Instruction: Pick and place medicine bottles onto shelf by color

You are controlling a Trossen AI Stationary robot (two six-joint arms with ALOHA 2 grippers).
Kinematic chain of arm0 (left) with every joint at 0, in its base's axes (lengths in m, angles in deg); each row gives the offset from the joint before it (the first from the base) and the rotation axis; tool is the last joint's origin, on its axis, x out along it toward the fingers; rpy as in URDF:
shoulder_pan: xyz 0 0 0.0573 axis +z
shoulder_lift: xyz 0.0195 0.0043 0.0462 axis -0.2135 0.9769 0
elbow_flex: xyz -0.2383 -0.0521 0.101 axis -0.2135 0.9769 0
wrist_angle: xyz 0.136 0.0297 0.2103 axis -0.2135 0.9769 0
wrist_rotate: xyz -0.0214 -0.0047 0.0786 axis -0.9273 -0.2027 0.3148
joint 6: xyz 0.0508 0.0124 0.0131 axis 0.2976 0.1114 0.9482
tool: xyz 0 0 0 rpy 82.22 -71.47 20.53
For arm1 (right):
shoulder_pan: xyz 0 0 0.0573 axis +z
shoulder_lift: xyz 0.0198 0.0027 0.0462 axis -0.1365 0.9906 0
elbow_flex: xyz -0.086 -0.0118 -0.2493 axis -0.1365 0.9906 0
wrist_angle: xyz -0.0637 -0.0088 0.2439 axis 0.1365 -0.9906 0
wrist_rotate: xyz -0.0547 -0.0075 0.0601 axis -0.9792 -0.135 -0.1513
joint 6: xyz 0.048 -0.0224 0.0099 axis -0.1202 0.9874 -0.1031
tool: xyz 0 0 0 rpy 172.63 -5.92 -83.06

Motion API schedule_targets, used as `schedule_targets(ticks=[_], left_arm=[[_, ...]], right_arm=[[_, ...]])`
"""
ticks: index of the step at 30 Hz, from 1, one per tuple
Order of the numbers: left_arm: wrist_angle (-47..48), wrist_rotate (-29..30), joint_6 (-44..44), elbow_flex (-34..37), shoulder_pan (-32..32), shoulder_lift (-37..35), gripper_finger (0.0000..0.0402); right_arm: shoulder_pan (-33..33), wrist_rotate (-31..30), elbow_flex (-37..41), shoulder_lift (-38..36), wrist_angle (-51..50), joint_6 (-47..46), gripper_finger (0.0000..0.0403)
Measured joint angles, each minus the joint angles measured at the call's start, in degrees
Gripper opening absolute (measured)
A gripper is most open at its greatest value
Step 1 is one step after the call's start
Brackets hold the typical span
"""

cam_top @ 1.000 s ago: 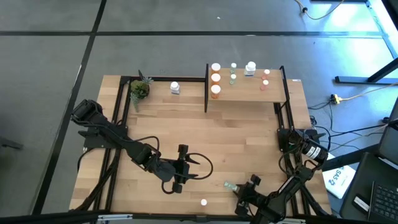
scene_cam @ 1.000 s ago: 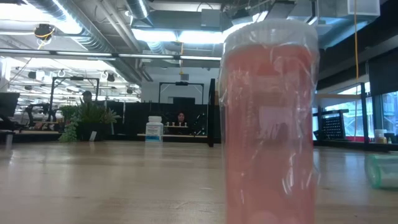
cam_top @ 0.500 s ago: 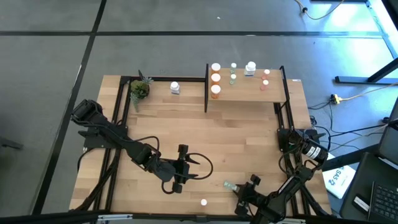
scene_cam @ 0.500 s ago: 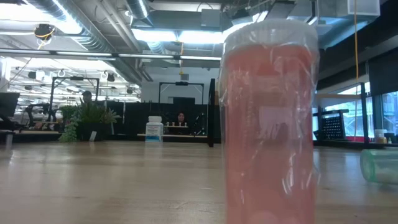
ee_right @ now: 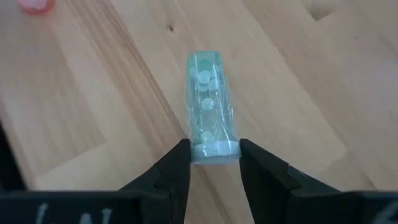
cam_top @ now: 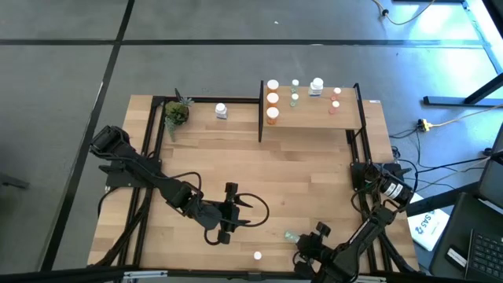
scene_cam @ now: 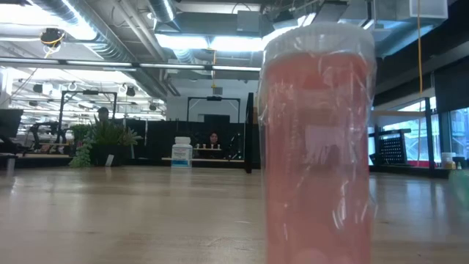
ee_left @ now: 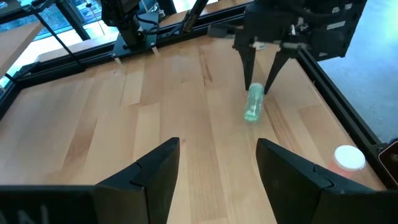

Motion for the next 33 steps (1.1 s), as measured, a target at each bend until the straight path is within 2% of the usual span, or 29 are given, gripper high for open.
schedule_targets(ticks=[9, 15, 23, 29, 33], left_arm=[[0.00, 0.02, 0.00, 0.00, 0.00, -0.01, 0.0206], [0.00, 0.02, 0.00, 0.00, 0.00, 0.01, 0.0206], [0.00, 0.01, 0.00, 0.00, 0.00, -0.01, 0.0206], [0.00, 0.02, 0.00, 0.00, -0.02, 0.01, 0.0206], [0.00, 0.00, 0.00, 0.00, 0.00, -0.01, 0.0206]], right_arm=[[-2.49, 5.83, -11.32, 0.00, -12.97, 0.18, 0.0128], [-4.62, 9.12, -16.88, 0.00, -17.67, 5.91, 0.0128], [-9.59, 23.19, -21.27, 0.00, -19.66, 19.63, 0.0128], [-13.98, 34.47, -23.41, 0.00, -24.12, 23.70, 0.0128], [-16.61, 39.07, -23.41, 0.02, -26.95, 22.59, 0.0128]])
